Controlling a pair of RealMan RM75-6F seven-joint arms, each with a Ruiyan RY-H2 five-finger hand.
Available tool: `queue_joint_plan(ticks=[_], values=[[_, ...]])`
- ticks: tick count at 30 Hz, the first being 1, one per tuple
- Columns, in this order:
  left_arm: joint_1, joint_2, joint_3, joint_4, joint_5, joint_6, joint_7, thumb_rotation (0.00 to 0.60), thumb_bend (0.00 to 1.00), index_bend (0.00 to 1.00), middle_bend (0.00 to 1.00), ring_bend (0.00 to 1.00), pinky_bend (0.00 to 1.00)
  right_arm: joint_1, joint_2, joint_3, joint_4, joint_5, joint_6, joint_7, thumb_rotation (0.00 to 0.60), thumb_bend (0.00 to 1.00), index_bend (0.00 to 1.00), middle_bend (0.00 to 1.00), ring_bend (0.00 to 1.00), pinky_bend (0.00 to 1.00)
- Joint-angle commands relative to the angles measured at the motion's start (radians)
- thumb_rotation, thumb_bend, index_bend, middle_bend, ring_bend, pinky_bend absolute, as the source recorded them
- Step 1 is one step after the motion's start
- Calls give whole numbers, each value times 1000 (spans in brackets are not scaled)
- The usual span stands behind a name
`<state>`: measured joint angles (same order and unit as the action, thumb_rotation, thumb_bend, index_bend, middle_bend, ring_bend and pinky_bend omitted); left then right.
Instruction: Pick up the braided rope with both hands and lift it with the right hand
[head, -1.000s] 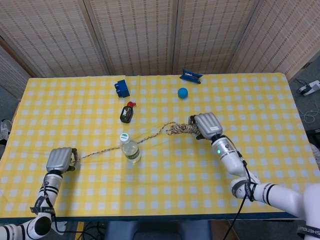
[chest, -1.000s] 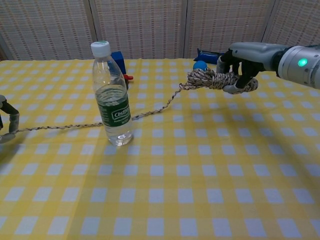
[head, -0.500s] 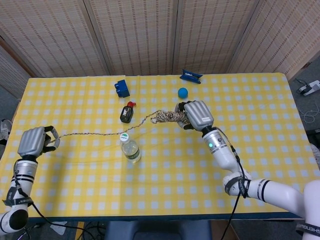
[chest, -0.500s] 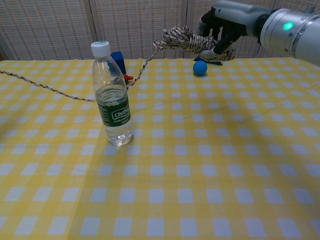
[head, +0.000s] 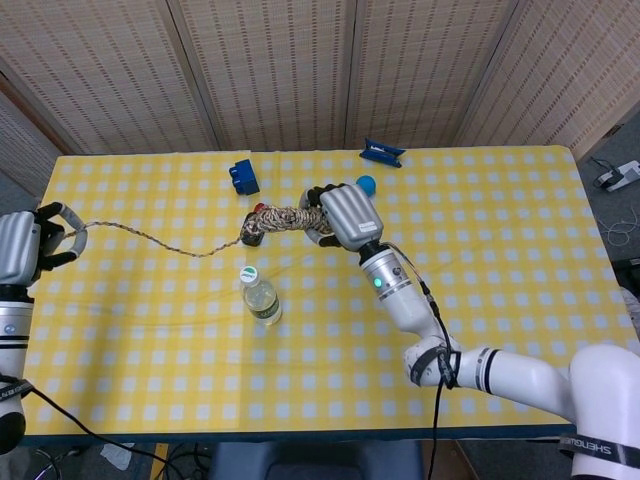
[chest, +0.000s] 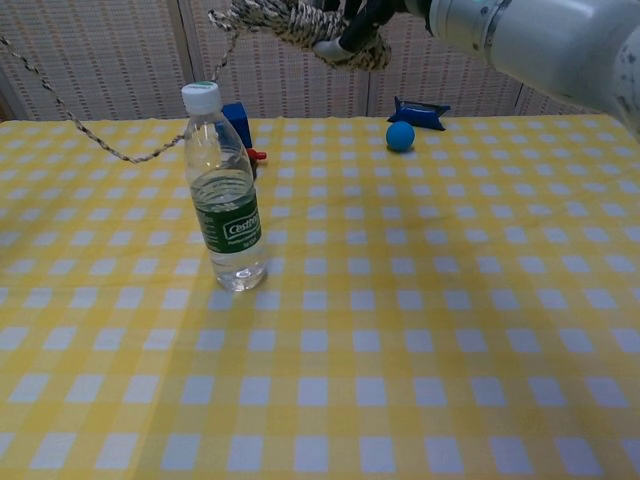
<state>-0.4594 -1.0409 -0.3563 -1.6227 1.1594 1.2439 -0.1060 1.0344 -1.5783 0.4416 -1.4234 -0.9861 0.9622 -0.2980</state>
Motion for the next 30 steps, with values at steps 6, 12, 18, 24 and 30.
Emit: queue_joint_plan(ticks=[6,12,18,24,30], values=[[-41,55,-24,-75,147,21,-56,600,397,739,1000,1000,1000,80,-82,53,46,60,38,-55,600,492,671,620,467,492],[-97,81,-36,-129,187,-21,-28,600,397,737,1000,1000,1000,136,-154,91,101,85,85,-71,600,502,686,620,467,492],[-165,85,-60,-168,176,-86,-48,600,397,737,1000,1000,1000,194,-223,119,178,104,98,-74,600,502,696,620,467,492],[-223,73,-81,-198,140,-140,-74,600,397,737,1000,1000,1000,240,-271,126,249,80,92,-47,600,493,696,620,467,492],[-278,47,-104,-197,78,-184,-93,600,396,736,1000,1000,1000,263,-293,104,283,28,61,8,600,417,697,620,467,492]])
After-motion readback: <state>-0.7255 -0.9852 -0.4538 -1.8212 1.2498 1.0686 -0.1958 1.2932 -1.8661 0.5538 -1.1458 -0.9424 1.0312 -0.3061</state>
